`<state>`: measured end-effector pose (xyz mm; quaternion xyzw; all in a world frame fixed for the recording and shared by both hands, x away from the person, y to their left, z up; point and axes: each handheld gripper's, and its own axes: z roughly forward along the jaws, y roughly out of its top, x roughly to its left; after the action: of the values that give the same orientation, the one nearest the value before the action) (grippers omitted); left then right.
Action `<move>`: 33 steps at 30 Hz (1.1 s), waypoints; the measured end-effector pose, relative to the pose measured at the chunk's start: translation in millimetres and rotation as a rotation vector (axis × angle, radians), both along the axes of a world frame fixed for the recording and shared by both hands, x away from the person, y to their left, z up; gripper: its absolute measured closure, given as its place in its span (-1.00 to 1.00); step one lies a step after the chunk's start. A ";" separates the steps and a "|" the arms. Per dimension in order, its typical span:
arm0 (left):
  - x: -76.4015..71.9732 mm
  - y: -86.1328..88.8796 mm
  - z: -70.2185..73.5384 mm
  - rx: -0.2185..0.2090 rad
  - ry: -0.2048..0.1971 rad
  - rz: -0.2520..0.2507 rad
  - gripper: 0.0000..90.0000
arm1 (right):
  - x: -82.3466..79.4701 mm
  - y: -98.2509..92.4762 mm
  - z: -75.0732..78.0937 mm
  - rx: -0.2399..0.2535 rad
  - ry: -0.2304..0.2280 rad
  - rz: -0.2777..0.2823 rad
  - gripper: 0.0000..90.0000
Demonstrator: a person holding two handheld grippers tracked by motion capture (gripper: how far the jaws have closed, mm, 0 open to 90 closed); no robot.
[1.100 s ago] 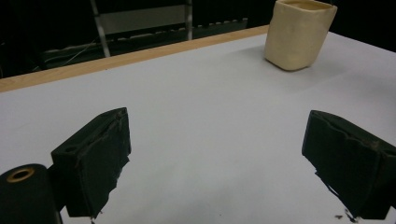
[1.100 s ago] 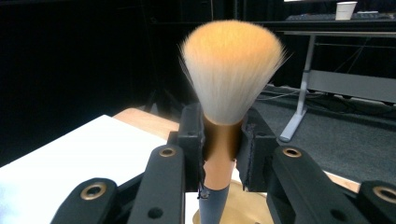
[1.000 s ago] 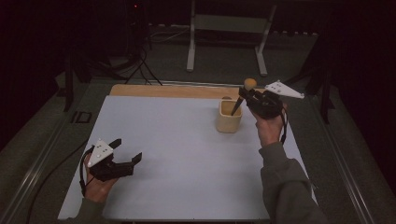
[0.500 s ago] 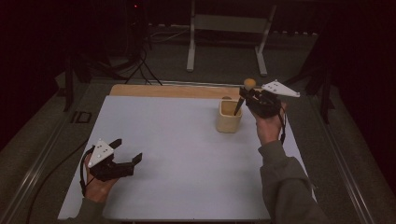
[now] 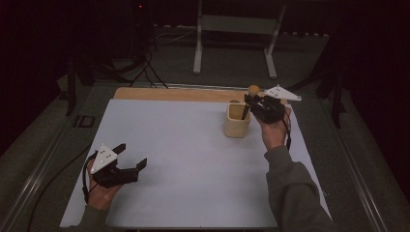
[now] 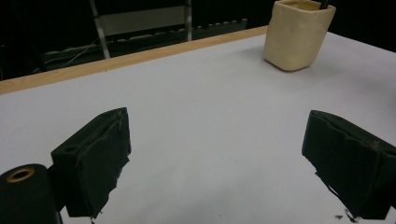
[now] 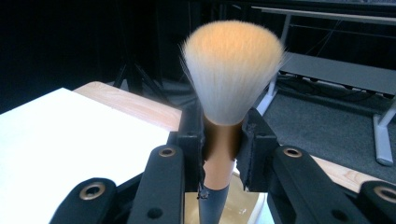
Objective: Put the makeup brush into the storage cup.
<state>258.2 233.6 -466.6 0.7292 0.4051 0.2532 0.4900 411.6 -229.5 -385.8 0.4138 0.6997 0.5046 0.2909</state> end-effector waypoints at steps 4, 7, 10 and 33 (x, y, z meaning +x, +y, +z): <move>0.2 0.3 -0.2 -0.001 0.000 0.001 -0.79 | 1.4 -0.7 -3.8 -0.006 0.007 -0.003 0.61; 0.2 0.1 -0.2 -0.001 0.000 0.001 -0.79 | 2.7 -2.2 -6.0 -0.007 0.017 -0.006 0.61; 0.1 0.7 -0.2 -0.003 0.002 0.002 -0.79 | 3.6 -3.4 -7.6 -0.001 0.028 0.021 0.25; -0.1 8.4 0.8 -0.018 0.005 0.020 -0.83 | -10.7 -17.0 -20.5 -0.005 0.096 0.122 -0.79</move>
<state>258.1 241.9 -465.7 0.7215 0.4156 0.2526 0.4929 401.0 -246.5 -406.3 0.3932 0.7382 0.4991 0.2267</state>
